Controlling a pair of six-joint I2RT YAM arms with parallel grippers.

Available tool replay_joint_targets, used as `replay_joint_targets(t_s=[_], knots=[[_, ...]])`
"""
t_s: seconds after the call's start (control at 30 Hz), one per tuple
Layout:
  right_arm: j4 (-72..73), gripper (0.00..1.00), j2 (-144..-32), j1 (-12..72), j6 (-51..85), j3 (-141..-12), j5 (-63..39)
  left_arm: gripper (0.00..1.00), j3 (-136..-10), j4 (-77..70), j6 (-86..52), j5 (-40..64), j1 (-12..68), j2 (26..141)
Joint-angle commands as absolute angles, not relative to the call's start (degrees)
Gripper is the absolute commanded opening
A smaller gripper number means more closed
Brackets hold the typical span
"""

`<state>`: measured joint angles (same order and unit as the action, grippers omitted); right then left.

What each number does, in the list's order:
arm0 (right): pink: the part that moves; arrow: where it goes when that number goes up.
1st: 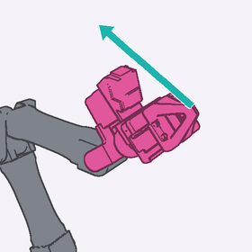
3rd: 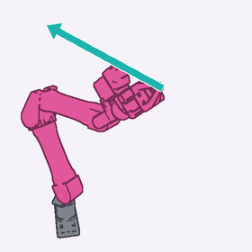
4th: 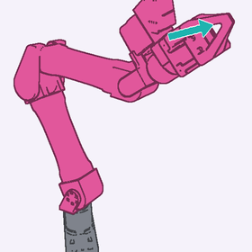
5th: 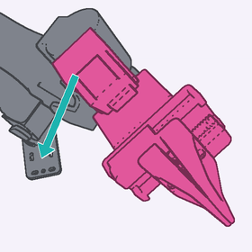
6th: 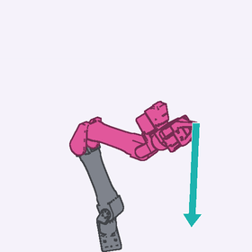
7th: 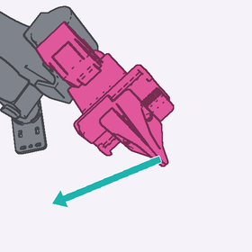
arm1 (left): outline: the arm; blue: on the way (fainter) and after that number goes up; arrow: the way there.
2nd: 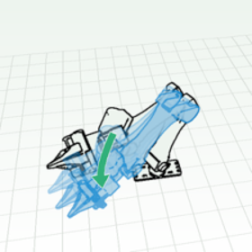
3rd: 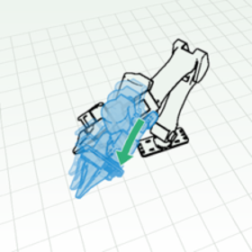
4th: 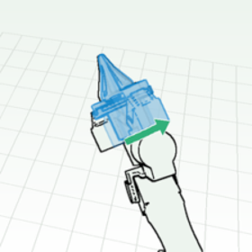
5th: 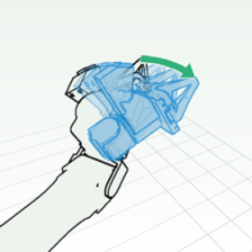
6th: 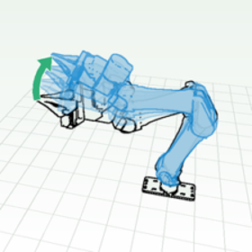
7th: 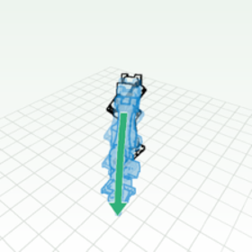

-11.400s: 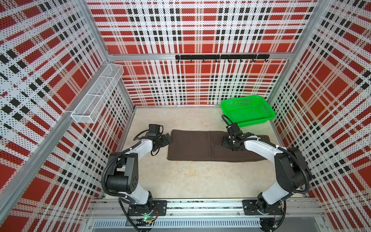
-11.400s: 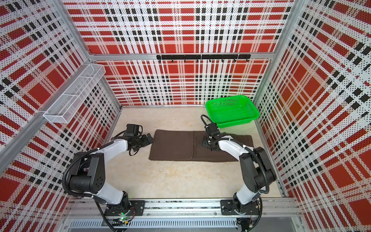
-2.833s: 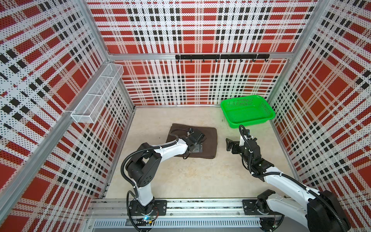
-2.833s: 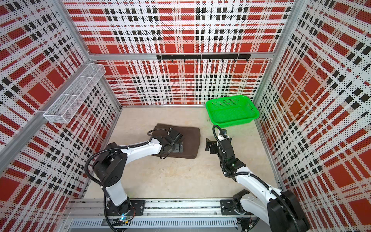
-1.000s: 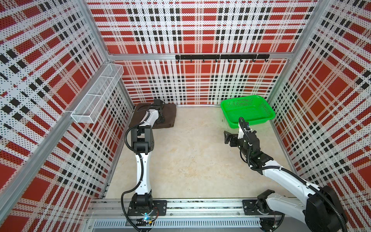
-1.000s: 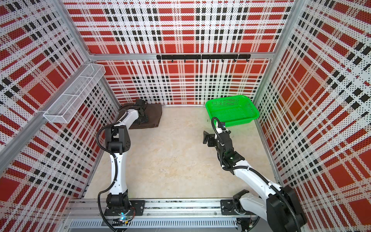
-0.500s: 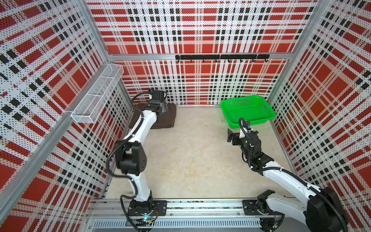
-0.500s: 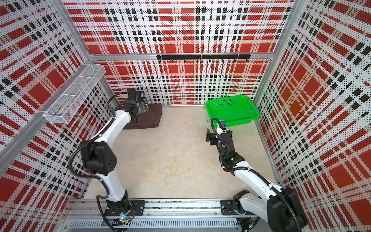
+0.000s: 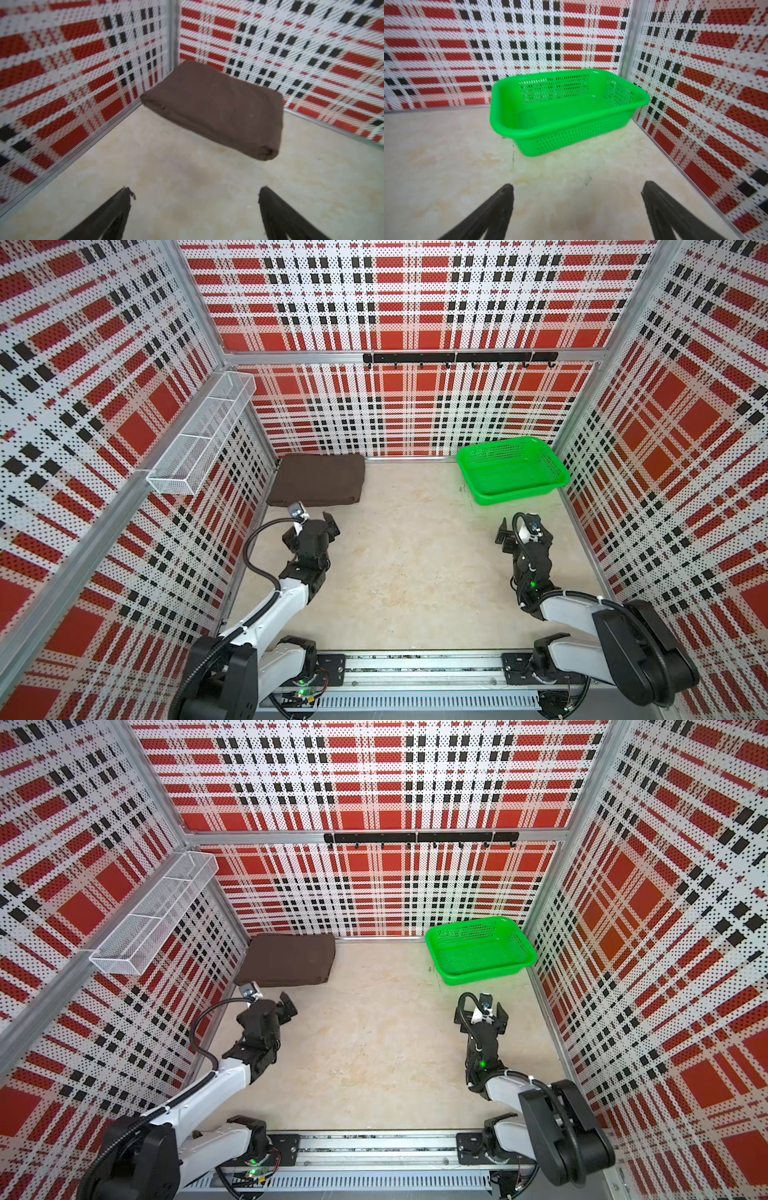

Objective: Fold and stack the trousers
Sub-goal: Move the trousers to the top-left of the table, then reset both arms

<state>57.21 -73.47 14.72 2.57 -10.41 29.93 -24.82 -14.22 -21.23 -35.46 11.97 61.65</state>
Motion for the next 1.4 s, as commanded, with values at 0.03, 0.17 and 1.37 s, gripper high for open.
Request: replay_joint_targets(t_s=[0.03,0.17,1.37], knots=[[68.1,1.00,-72.7,13.6,-1.6,-10.4,32.3,0.98,-20.1,-25.6,-23.8,-44.7,11.4,56.4],[64.2,1.00,-70.0,12.9,-0.6,-8.5,30.4,0.98,-14.8,-31.1,-22.3,-47.0,11.4,53.2],[75.1,1.00,-90.0,0.5,7.2,-11.8,12.6,0.98,0.2,-98.6,-7.6,-37.5,2.7,84.8]])
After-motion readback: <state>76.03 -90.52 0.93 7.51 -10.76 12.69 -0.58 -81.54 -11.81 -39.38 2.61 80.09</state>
